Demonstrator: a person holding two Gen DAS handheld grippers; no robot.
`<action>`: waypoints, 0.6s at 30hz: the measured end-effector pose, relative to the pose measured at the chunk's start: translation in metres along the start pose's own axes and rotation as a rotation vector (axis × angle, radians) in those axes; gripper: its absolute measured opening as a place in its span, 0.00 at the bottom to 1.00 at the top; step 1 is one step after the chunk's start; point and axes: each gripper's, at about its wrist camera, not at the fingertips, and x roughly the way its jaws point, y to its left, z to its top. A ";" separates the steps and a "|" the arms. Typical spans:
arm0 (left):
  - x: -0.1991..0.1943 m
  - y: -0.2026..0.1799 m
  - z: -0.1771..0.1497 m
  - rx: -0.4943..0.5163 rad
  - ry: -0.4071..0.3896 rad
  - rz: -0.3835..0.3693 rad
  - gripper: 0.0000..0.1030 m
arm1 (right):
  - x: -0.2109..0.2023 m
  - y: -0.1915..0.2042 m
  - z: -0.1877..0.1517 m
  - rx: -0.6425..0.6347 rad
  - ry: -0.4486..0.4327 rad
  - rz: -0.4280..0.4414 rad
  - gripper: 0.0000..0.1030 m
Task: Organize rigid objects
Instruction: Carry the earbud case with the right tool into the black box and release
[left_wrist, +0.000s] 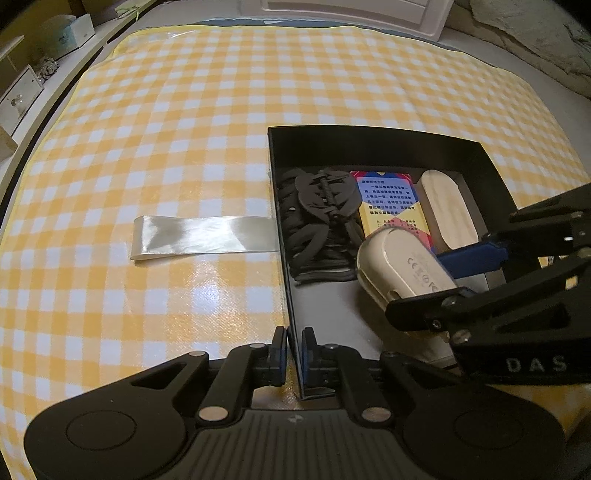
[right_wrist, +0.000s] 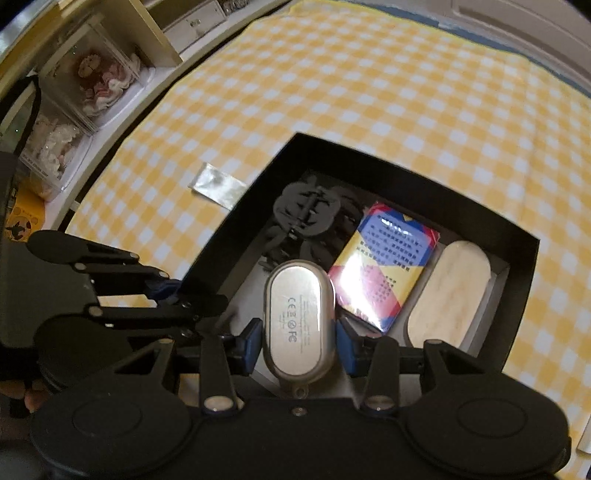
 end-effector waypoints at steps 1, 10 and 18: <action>-0.001 0.001 0.000 -0.001 0.000 -0.002 0.08 | 0.001 -0.002 0.000 0.002 0.016 0.022 0.44; -0.004 0.002 0.000 -0.006 0.000 -0.010 0.09 | -0.020 -0.017 0.004 0.068 -0.057 0.032 0.43; -0.004 0.002 0.000 -0.008 0.001 -0.012 0.09 | -0.008 -0.019 0.000 0.064 -0.026 -0.064 0.27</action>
